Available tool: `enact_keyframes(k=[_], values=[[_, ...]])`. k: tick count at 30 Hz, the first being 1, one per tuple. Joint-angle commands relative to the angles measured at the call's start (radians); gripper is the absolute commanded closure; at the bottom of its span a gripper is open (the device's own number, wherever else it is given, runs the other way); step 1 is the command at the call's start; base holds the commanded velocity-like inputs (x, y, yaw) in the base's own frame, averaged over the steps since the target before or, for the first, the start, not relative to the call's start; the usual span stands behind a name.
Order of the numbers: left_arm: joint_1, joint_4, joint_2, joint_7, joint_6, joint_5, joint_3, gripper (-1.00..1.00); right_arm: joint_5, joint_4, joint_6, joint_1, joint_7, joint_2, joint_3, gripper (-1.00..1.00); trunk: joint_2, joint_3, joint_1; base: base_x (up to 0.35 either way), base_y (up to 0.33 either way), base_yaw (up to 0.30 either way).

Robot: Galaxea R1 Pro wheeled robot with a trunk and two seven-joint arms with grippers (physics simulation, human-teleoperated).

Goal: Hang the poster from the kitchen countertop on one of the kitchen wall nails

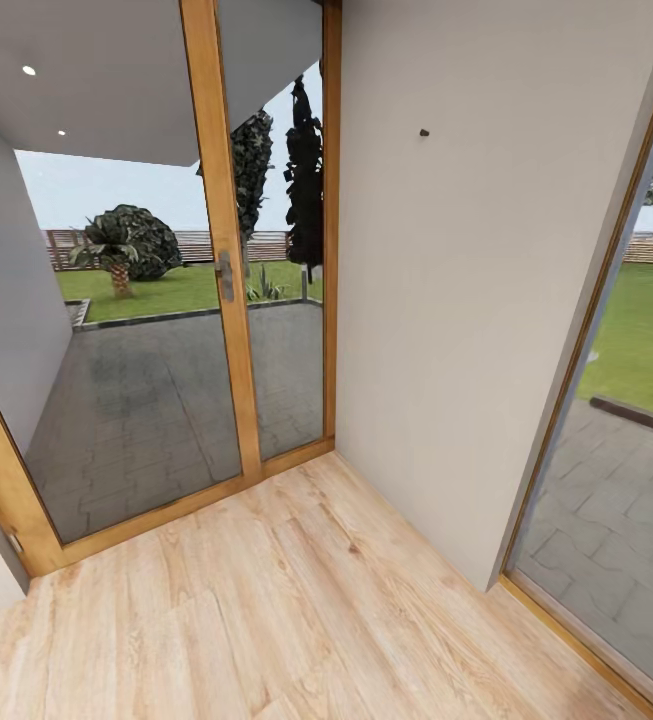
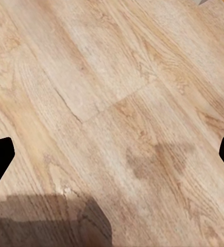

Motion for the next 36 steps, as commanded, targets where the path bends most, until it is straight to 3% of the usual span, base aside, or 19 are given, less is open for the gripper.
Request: enact_keyframes(k=[1,15,29,36], values=[[0.000,-0.001,0.000,0.000,-0.002,0.000,0.001,-1.00,-0.001,0.001,-0.003,0.000,0.000,0.000,-0.001,-1.00,0.000,-0.001,0.000,0.000,0.000,0.000],[0.000,0.001,0.000,-0.001,-0.002,-0.002,0.001,-1.00,-0.003,0.000,-0.003,0.000,-0.002,0.000,-0.002,-1.00,0.000,-0.001,0.000,-0.018,0.006,-0.184],[0.000,0.021,0.006,-0.001,-0.002,-0.002,0.000,-1.00,-0.004,-0.001,-0.003,-0.001,-0.002,-0.003,-0.005,-1.00,0.000,-0.001,0.000,-0.228,0.144,-0.030],[0.000,0.034,0.008,-0.002,-0.002,-0.002,-0.001,-1.00,-0.005,-0.001,-0.003,-0.001,-0.002,-0.003,-0.006,-1.00,0.000,0.000,0.000,-0.158,0.105,-0.216]])
